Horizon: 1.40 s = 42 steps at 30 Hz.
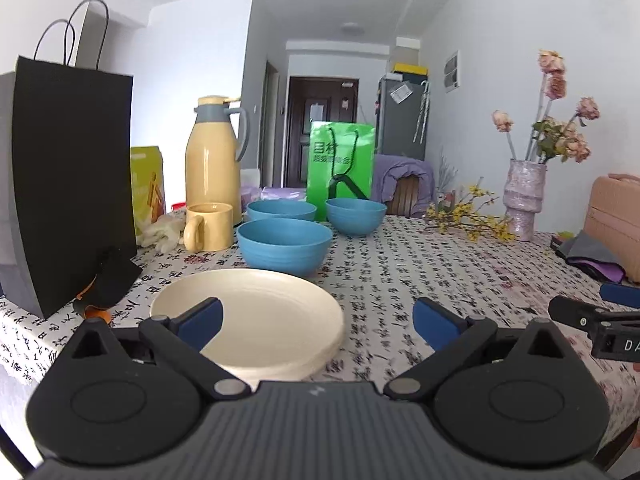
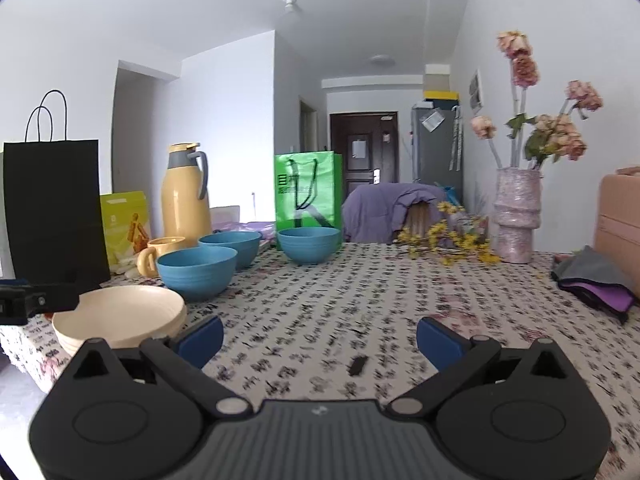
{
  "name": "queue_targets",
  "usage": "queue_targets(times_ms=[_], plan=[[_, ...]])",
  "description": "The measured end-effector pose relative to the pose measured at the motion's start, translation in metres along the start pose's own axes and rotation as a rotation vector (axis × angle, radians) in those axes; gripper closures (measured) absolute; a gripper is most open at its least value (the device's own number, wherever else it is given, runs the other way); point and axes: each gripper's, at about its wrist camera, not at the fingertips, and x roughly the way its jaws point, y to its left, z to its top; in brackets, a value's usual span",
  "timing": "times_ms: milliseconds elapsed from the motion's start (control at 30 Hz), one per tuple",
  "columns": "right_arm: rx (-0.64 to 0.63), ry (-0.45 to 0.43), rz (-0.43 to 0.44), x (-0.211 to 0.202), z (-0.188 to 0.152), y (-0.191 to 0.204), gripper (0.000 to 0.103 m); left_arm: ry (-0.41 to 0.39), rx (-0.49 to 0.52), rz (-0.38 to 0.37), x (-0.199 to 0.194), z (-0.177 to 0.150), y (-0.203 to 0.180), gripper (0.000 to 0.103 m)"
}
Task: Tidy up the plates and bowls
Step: 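Move both tools to the blue bowl in front of the yellow mug, then grip the rim of the blue bowl with both tools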
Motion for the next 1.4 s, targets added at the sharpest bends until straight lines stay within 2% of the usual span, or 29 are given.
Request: queue_targets(times_ms=[200, 267, 433, 467, 533, 567, 667, 767, 833, 867, 900, 933, 967, 1000, 1033, 1133, 1300, 1400], plan=[[0.107, 0.083, 0.116, 0.065, 0.040, 0.004, 0.002, 0.053, -0.087, -0.005, 0.053, 0.050, 0.040, 0.001], [0.138, 0.121, 0.153, 0.096, 0.055, 0.006, 0.003, 0.077, -0.111, -0.007, 0.075, 0.066, 0.053, 0.004], [0.173, 0.214, 0.203, 0.179, 0.086, 0.014, 0.012, 0.185, -0.207, -0.065, 0.150, 0.099, 0.094, 0.020], [0.182, 0.236, 0.217, 0.196, 0.091, 0.017, 0.013, 0.209, -0.219, -0.065, 0.166, 0.103, 0.100, 0.023], [0.220, 0.278, 0.253, 0.232, 0.098, 0.024, 0.014, 0.272, -0.241, -0.049, 0.197, 0.109, 0.111, 0.036], [0.243, 0.292, 0.269, 0.248, 0.100, 0.027, 0.014, 0.304, -0.257, -0.043, 0.214, 0.112, 0.117, 0.038], [0.305, 0.345, 0.306, 0.293, 0.101, 0.037, 0.014, 0.363, -0.301, -0.091, 0.253, 0.115, 0.131, 0.042], [0.358, 0.415, 0.340, 0.333, 0.095, 0.048, 0.026, 0.427, -0.336, -0.069, 0.289, 0.111, 0.142, 0.046], [0.382, 0.457, 0.358, 0.355, 0.089, 0.055, 0.033, 0.453, -0.350, -0.080, 0.305, 0.107, 0.146, 0.052], [0.392, 0.469, 0.361, 0.363, 0.086, 0.058, 0.034, 0.465, -0.358, -0.087, 0.311, 0.105, 0.147, 0.053], [0.400, 0.477, 0.361, 0.370, 0.083, 0.061, 0.035, 0.475, -0.364, -0.094, 0.316, 0.103, 0.148, 0.059], [0.403, 0.483, 0.362, 0.375, 0.081, 0.063, 0.041, 0.489, -0.373, -0.098, 0.321, 0.100, 0.149, 0.071], [0.403, 0.489, 0.366, 0.379, 0.078, 0.065, 0.046, 0.508, -0.385, -0.101, 0.327, 0.097, 0.150, 0.076], [0.402, 0.501, 0.375, 0.384, 0.075, 0.067, 0.058, 0.518, -0.393, -0.095, 0.330, 0.095, 0.150, 0.082], [0.404, 0.510, 0.382, 0.386, 0.074, 0.069, 0.065, 0.525, -0.400, -0.086, 0.333, 0.092, 0.151, 0.086], [0.400, 0.518, 0.372, 0.391, 0.071, 0.071, 0.074, 0.534, -0.412, -0.079, 0.336, 0.087, 0.153, 0.088], [0.400, 0.505, 0.337, 0.388, 0.076, 0.061, 0.086, 0.531, -0.390, -0.069, 0.327, 0.098, 0.137, 0.088], [0.409, 0.483, 0.337, 0.377, 0.084, 0.047, 0.088, 0.523, -0.397, -0.072, 0.322, 0.108, 0.123, 0.088]])
